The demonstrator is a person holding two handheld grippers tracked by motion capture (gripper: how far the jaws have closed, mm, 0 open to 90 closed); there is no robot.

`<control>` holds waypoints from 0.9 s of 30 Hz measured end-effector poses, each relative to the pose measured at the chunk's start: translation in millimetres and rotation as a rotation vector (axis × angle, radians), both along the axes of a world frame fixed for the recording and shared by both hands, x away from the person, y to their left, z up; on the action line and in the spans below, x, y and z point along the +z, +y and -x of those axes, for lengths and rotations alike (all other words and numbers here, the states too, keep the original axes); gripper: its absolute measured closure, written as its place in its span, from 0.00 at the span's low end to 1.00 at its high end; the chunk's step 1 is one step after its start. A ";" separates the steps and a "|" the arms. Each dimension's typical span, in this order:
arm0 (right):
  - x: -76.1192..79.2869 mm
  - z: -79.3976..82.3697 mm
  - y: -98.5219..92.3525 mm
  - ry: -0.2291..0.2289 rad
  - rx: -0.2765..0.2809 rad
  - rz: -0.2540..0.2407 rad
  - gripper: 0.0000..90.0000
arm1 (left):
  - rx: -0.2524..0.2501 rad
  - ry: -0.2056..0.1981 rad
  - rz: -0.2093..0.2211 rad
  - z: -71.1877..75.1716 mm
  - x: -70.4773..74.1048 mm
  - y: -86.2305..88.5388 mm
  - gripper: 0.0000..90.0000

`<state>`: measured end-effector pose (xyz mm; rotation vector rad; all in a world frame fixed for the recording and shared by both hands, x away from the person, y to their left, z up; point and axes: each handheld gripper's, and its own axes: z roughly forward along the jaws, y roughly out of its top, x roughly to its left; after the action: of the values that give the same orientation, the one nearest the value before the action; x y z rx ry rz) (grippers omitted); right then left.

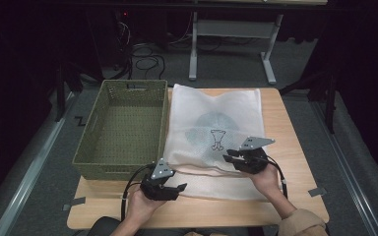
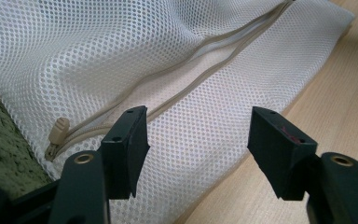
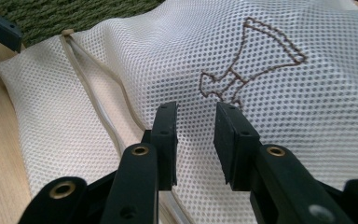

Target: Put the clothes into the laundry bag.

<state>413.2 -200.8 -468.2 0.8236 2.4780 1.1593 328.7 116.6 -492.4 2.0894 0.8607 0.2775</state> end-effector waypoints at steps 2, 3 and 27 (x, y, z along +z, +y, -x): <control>1.6 1.7 -4.3 -0.003 -0.006 -0.008 0.77 | -0.001 0.001 -0.004 -0.2 -0.3 -0.2 0.42; 2.5 2.8 -6.3 -0.004 -0.009 -0.010 0.76 | 0.000 0.002 -0.006 -0.4 -0.5 -0.3 0.42; 4.8 22.8 -38.8 -0.012 -0.047 -0.031 0.66 | 0.000 0.004 0.000 -0.8 -1.2 0.3 0.43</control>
<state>390.4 -239.6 -463.4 0.8756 2.4238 1.1861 329.5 116.9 -493.6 2.0902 0.8624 0.2735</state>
